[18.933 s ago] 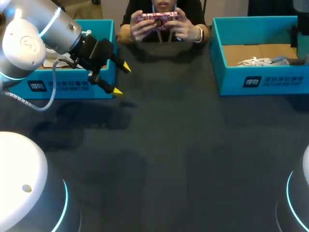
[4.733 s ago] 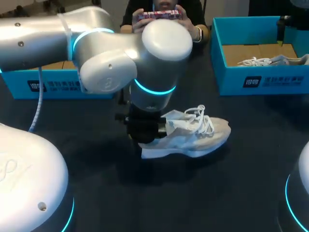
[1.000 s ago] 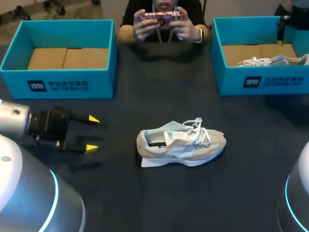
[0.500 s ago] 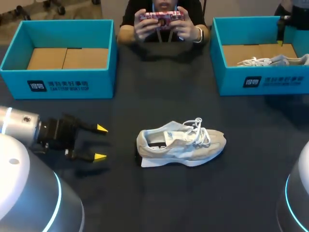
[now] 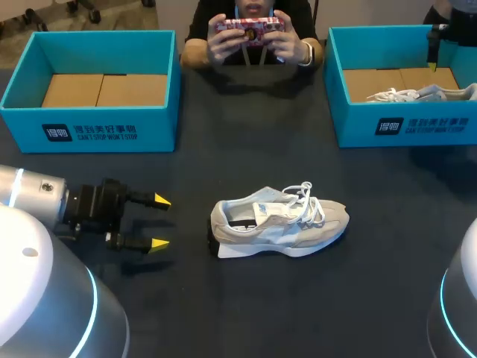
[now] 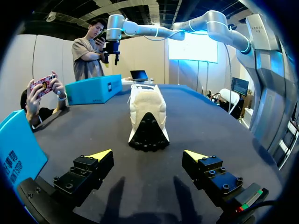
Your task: Take the shoe out of the shoebox, open the shoe tongue, remove and reinsert the insole, then place the shoe into the shoebox
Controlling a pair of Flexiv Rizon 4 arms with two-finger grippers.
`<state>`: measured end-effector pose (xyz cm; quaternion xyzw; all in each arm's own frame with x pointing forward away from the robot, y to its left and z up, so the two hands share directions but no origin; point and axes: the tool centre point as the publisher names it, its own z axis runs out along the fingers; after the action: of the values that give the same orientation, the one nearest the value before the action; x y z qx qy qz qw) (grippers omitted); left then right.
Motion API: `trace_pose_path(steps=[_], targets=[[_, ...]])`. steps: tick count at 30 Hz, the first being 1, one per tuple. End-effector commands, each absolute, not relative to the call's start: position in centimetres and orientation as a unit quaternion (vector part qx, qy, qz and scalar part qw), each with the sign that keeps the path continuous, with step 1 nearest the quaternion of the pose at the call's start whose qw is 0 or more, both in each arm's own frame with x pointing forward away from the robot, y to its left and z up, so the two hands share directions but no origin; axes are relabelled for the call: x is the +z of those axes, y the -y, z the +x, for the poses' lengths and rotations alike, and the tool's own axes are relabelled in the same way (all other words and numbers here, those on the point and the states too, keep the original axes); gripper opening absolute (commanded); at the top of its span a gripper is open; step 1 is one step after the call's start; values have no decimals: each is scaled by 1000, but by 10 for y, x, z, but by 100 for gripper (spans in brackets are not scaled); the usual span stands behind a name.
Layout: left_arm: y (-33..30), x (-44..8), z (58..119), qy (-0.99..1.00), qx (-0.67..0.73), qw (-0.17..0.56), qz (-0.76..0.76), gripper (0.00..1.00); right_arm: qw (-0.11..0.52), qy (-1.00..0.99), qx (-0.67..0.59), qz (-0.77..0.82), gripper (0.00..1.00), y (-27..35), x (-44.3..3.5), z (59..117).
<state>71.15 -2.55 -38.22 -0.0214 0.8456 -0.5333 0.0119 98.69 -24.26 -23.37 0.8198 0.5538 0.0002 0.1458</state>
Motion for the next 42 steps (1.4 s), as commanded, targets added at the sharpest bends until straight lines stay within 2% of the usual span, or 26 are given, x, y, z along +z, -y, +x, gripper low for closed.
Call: trace_pose_path(steps=[1,19,42], targets=[[26,-382,711,-846,-533,13,-22,100,147,-553,2,820,100,242,-234,986],[102,-393,710,-851,-525,4,-9,100,147,-553,2,820,100,242,-234,986],[151,-418,706,-853,-521,-5,-34,100,147,-553,2,820,100,242,-234,986]])
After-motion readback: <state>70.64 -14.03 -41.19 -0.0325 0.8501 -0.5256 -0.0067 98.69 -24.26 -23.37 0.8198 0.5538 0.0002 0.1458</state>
